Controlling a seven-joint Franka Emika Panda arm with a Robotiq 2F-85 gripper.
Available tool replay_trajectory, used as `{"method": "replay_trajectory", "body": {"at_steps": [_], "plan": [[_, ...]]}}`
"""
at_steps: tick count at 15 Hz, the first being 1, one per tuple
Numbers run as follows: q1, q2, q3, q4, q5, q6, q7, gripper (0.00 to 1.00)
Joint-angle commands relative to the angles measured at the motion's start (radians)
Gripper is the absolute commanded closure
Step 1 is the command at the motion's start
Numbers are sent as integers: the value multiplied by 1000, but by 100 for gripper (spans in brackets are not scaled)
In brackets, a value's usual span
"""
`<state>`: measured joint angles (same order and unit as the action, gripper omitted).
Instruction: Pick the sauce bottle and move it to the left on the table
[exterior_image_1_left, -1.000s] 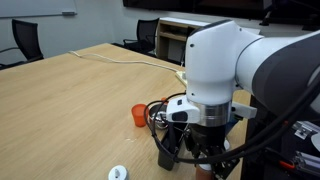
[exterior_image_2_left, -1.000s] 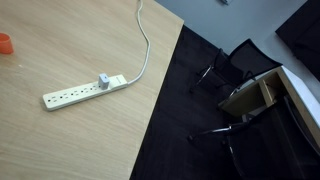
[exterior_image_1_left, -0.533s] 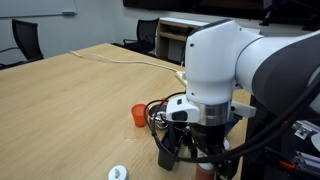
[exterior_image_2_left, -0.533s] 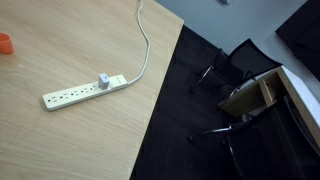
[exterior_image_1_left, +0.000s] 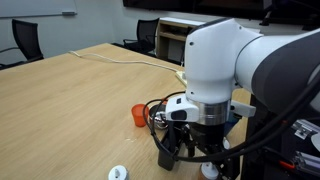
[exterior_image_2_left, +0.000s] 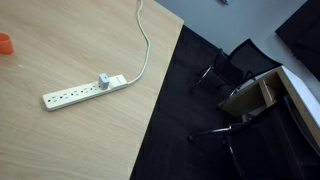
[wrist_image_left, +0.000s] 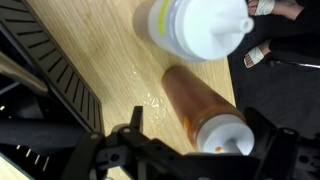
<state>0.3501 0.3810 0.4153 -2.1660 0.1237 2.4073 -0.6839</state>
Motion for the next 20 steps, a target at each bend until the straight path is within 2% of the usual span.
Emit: {"method": "replay_trajectory", "body": {"at_steps": [1,7,10,14,19,20], "plan": [[-20,5,20,4,-14,-2,10,0],[-32,-38,20,-24,-4,-1,16,0],[-36,-87,11,-31,-4,-56,69,0],[-52,-182,5,-53,18,-129,115,0],[-77,-361,-37,-145,46,-93,162,0],[-61,-283,-37,-77,22,-120,140,0]]}}
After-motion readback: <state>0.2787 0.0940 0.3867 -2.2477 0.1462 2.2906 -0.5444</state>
